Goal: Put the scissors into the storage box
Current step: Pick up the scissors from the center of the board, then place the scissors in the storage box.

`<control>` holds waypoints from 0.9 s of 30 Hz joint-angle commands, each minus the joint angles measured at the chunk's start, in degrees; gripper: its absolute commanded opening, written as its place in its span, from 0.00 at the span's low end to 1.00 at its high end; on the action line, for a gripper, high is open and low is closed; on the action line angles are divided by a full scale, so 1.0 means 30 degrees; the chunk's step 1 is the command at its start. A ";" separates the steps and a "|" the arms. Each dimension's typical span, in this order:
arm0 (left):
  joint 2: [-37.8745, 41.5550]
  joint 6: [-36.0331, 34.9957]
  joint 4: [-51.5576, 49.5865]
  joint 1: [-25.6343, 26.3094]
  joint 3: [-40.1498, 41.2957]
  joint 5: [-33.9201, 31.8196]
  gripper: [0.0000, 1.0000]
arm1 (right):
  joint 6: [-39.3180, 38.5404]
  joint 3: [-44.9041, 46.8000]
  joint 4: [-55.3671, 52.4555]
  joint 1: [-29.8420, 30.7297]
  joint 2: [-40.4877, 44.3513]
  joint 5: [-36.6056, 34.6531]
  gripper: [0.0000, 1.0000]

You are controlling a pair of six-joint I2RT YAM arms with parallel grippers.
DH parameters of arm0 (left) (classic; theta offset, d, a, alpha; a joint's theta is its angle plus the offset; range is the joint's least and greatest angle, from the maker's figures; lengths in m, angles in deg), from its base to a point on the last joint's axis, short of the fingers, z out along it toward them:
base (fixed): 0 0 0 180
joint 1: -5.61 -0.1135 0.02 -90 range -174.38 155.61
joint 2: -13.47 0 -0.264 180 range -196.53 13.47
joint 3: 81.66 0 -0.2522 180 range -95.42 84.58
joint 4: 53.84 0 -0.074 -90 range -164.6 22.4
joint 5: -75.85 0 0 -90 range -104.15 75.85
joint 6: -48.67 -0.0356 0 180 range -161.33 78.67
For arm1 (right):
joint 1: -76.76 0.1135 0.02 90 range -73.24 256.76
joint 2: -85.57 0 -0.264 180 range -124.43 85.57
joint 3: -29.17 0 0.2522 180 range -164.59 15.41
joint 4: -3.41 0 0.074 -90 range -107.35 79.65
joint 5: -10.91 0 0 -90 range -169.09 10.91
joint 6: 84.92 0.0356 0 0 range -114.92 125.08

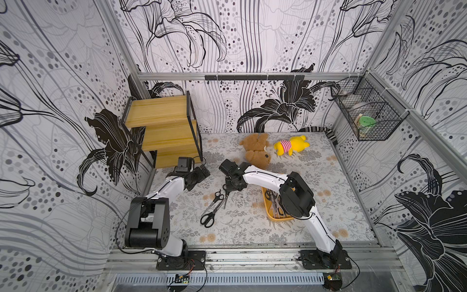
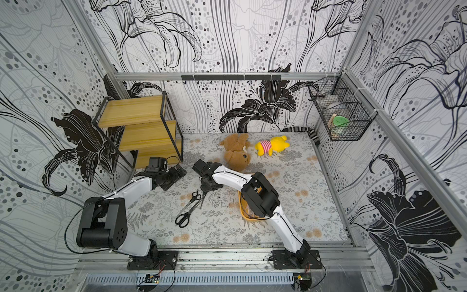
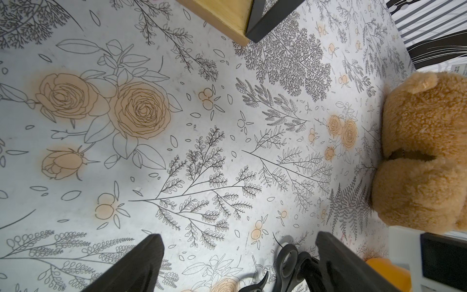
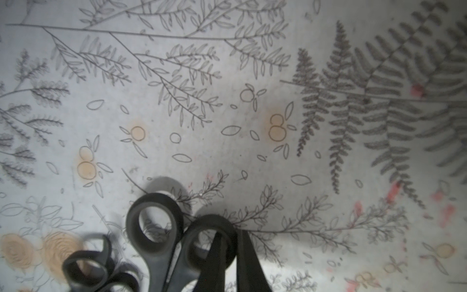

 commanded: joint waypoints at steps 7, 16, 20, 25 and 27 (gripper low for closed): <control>0.0283 0.0058 0.0852 0.0019 0.0299 -0.0109 0.99 | -0.2805 -0.0204 -0.1376 -0.0657 0.1322 -0.1021 0.00; -0.0056 0.0054 0.0877 0.0030 0.0330 0.0007 0.99 | -0.3529 0.0190 -0.2824 -0.1439 0.3805 -0.0872 0.00; -0.0202 0.0002 0.0896 0.0019 0.0327 0.0012 0.99 | -0.3730 0.1788 -0.2956 -0.2183 0.5840 -0.1027 0.00; -0.0416 -0.0003 0.1023 0.0048 0.0400 0.0153 0.99 | -0.4111 0.5461 -0.2843 -0.3562 0.9369 -0.1811 0.00; -0.0470 0.0052 0.1094 0.0048 0.0441 0.0253 0.99 | -0.4240 0.7003 -0.2673 -0.4238 1.0678 -0.2040 0.00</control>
